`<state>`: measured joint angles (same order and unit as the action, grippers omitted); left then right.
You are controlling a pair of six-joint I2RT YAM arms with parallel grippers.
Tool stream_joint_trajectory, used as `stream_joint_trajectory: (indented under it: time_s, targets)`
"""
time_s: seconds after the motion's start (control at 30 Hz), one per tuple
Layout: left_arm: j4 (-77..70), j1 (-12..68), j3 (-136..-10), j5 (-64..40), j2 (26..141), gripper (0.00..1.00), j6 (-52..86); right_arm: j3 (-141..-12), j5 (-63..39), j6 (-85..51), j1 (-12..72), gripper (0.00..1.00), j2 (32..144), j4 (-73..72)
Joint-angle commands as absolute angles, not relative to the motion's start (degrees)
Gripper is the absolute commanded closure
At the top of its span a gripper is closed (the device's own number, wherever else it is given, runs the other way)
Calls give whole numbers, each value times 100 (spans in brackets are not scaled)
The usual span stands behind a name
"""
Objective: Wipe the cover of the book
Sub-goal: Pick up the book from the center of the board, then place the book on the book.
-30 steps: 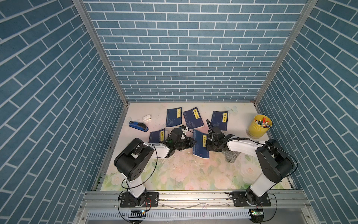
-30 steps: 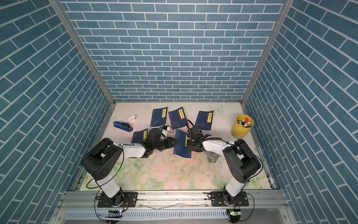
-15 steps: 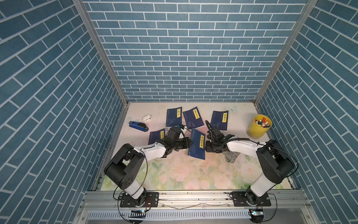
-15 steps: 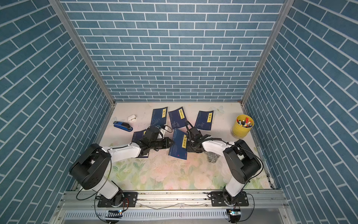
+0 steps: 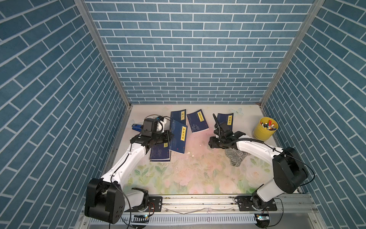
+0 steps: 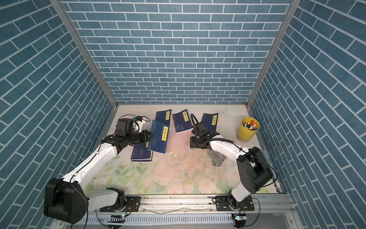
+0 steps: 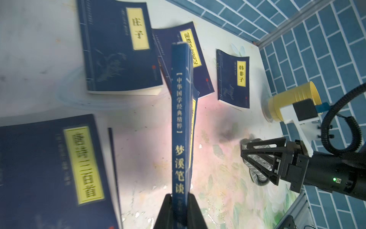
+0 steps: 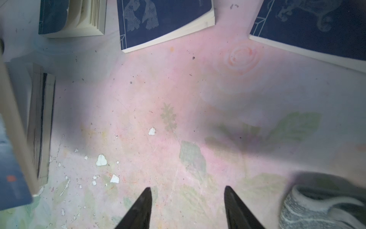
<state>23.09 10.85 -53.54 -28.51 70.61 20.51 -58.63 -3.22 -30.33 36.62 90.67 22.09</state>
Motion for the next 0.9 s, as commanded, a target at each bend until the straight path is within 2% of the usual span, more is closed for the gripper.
stream_joint_trajectory:
  time_s: [0.0, 0.13, 0.37, 0.6, 0.87]
  targets:
    - [3394, 811, -5832, -3036, 6991, 100, 1363, -5968, -475, -2822, 3659, 41, 9243, 2352]
    - [3925, 410, -6106, -2498, 7009, 100, 1202, -6049, -673, -2739, 3647, 40, 9406, 2344]
    - [4125, -312, -5901, -2502, 6727, 100, 1066, -6126, -791, -2578, 3630, 40, 9469, 2462]
    - [3821, -382, -5513, -2391, 6980, 99, 1177, -6284, -988, -2566, 3602, 40, 9777, 2458]
    - [3630, -378, -5350, -1702, 7503, 100, 1303, -6285, -1020, -2523, 3586, 40, 9844, 2441]
